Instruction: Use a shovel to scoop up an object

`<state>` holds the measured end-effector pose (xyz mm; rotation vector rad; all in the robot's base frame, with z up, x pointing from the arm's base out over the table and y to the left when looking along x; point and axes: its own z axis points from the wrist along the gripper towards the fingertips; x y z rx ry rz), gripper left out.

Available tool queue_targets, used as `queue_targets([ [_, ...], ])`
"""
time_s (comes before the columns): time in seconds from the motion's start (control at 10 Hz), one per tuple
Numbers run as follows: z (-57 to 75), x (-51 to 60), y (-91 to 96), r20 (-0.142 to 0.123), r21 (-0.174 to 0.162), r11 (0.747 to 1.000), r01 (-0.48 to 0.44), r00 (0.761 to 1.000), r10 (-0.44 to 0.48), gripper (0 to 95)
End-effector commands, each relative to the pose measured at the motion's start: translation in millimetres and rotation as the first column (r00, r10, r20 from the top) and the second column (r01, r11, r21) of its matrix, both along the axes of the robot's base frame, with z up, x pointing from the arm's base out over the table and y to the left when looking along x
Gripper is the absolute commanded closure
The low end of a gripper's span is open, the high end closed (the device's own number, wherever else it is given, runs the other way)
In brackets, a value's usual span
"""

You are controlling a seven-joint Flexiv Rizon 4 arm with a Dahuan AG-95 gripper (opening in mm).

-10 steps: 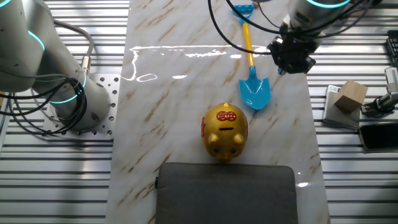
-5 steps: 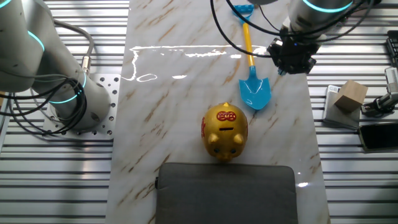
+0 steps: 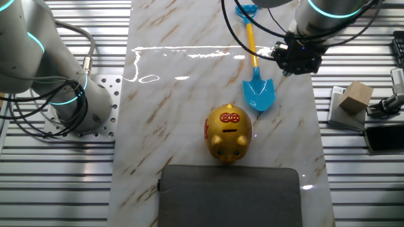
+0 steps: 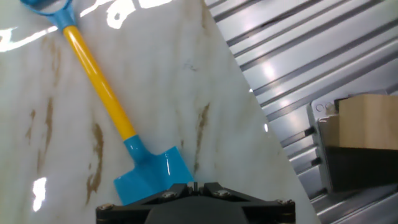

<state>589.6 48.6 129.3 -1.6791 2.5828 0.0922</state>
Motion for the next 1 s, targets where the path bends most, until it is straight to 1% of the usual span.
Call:
queue_targets([
  [0.1,-0.1,0.3,1.5,-0.003,-0.015,1.000,-0.010,1.000,0.010,95.0],
  [0.2,0.2,2.2,8.2,0.000,-0.020,0.999,-0.029,1.000,0.029,95.0],
  [0.4,-0.5,5.3,22.0,0.003,-0.017,0.999,-0.052,0.999,0.052,95.0],
  [0.5,-1.4,7.5,35.3,0.004,-0.018,0.998,-0.053,0.999,0.053,95.0],
  [0.8,-3.8,9.9,66.9,0.007,-0.016,0.997,-0.071,0.997,0.071,95.0],
  [0.9,-7.4,8.8,78.6,0.010,-0.015,0.997,-0.078,0.997,0.078,76.0],
  [1.0,-9.9,7.6,85.0,0.011,-0.016,0.997,-0.074,0.997,0.074,76.0],
])
